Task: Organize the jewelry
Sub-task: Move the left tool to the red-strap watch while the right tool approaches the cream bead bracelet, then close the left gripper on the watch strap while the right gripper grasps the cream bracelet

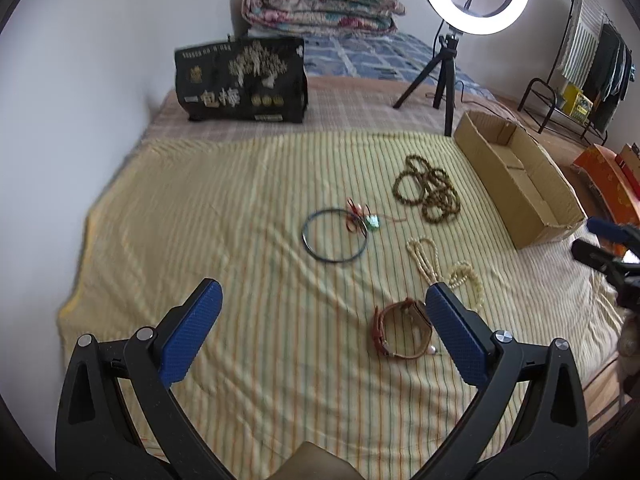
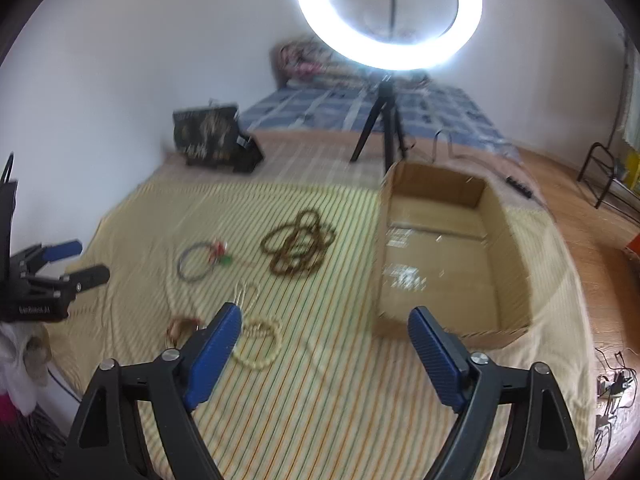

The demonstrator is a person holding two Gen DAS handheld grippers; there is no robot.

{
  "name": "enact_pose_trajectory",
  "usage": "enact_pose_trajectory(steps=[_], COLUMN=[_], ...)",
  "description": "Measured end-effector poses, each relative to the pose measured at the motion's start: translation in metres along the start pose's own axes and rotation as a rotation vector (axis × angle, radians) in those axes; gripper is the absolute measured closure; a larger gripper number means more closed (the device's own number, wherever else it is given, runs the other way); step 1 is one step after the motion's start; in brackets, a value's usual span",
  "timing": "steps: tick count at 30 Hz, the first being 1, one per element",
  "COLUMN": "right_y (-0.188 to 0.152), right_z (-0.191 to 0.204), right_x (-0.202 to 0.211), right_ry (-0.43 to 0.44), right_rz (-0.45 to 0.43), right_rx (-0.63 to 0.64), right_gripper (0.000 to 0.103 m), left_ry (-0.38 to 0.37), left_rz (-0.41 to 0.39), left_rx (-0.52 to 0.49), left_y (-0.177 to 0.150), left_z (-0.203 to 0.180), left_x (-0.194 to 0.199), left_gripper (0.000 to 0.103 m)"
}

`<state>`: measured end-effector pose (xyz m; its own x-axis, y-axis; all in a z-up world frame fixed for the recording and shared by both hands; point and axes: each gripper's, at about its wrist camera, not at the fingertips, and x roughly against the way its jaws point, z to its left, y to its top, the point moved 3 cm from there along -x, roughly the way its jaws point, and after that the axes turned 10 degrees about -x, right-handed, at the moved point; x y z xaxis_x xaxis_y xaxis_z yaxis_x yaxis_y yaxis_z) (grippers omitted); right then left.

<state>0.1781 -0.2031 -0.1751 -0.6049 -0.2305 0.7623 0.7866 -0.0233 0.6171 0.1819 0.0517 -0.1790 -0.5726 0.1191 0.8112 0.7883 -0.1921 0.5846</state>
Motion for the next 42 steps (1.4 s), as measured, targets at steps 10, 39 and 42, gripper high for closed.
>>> enact_pose_trajectory(steps=[10, 39, 42], right_y=[-0.024, -0.038, -0.039], right_z=[0.002, 0.016, 0.019], right_x=[-0.058, -0.115, -0.121], right_ry=[0.058, 0.098, 0.073], right_rz=[0.165, 0.303, 0.312], right_rx=[-0.054, -0.055, -0.04], right_gripper=[0.031, 0.07, 0.072], left_ry=[-0.146, -0.135, -0.137], left_rz=[0.124, 0.216, 0.218], left_rx=[0.021, -0.134, -0.111], left_y=[-0.019, -0.033, -0.033], left_z=[-0.014, -0.046, -0.045], left_x=[-0.043, -0.1, -0.102], left_gripper=[0.025, 0.079, 0.079])
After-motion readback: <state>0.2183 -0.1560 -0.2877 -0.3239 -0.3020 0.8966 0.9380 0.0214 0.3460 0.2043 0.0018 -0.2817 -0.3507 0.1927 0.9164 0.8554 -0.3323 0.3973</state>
